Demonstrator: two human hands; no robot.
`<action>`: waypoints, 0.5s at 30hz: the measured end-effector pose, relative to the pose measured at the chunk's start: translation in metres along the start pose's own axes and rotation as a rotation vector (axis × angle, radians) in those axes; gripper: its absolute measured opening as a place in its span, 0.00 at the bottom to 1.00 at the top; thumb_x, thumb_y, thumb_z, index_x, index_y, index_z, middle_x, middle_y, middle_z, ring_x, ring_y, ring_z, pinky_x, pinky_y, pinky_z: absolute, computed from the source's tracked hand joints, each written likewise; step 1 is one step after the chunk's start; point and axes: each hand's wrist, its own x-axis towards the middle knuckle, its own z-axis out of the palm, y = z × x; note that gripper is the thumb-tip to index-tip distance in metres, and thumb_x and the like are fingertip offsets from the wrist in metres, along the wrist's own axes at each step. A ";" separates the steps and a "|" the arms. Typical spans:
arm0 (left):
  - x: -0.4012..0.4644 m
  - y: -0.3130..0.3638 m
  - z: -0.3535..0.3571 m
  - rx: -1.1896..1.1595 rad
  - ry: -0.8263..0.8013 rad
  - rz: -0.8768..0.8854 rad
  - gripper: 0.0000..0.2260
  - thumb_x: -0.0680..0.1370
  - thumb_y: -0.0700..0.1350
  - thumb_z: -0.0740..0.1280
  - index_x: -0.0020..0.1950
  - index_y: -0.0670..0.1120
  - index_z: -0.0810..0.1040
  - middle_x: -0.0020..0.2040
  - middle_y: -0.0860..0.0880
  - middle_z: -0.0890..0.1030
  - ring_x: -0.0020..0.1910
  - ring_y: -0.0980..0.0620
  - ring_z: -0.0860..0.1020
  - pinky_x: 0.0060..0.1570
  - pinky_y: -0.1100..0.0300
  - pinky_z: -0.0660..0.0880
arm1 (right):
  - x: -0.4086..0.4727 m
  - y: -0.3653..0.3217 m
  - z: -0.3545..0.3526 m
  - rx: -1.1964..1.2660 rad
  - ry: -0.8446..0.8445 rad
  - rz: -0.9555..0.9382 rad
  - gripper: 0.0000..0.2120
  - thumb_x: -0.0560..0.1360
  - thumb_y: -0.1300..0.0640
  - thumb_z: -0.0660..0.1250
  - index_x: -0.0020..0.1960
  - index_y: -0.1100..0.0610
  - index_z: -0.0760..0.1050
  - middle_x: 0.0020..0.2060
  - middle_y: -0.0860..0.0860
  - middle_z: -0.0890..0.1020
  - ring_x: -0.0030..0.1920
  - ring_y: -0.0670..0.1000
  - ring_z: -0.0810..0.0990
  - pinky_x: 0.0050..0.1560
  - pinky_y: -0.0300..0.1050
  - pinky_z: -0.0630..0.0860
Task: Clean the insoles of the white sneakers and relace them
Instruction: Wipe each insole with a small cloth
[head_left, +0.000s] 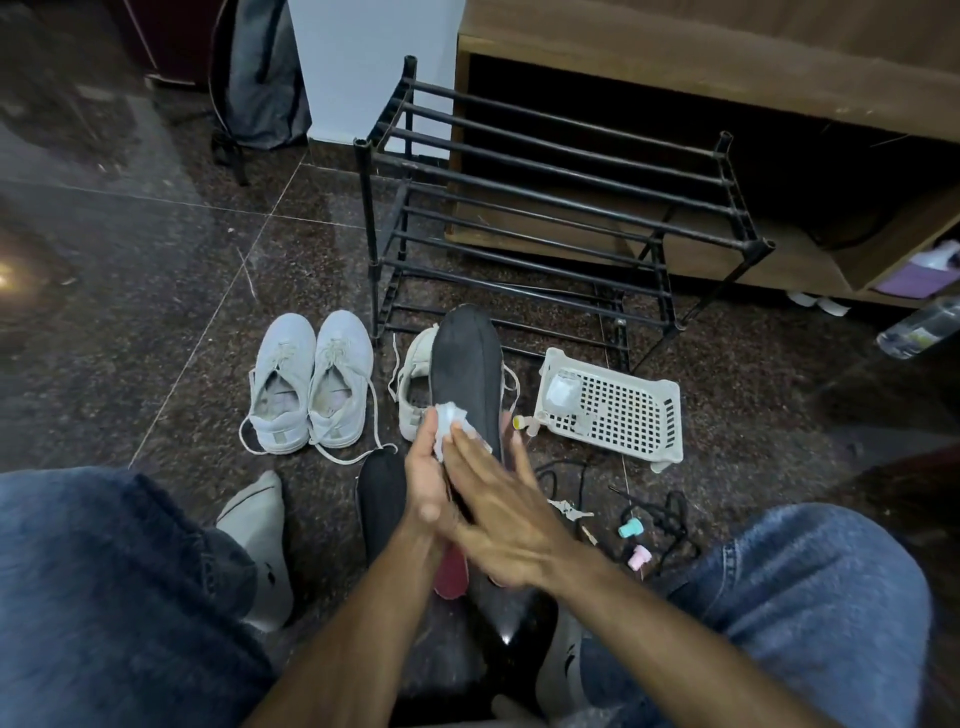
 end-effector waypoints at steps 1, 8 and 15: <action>0.001 0.006 -0.005 -0.009 0.003 -0.011 0.17 0.73 0.62 0.69 0.48 0.49 0.82 0.36 0.52 0.85 0.36 0.57 0.84 0.39 0.63 0.81 | -0.013 -0.006 0.007 0.025 -0.016 -0.018 0.53 0.63 0.22 0.25 0.79 0.54 0.39 0.77 0.48 0.38 0.76 0.43 0.34 0.73 0.55 0.27; 0.005 0.004 -0.004 -0.149 -0.105 -0.108 0.40 0.68 0.57 0.74 0.75 0.42 0.67 0.74 0.42 0.66 0.68 0.44 0.71 0.69 0.48 0.66 | -0.035 -0.008 0.007 0.014 -0.056 0.022 0.51 0.64 0.23 0.28 0.79 0.52 0.39 0.76 0.45 0.38 0.76 0.42 0.35 0.71 0.52 0.23; -0.007 -0.013 0.009 -0.023 0.045 -0.077 0.24 0.77 0.57 0.60 0.67 0.44 0.76 0.65 0.39 0.77 0.66 0.41 0.75 0.71 0.45 0.64 | 0.045 0.040 -0.035 -0.004 0.012 0.242 0.45 0.70 0.27 0.32 0.79 0.53 0.44 0.79 0.48 0.45 0.78 0.45 0.44 0.74 0.57 0.29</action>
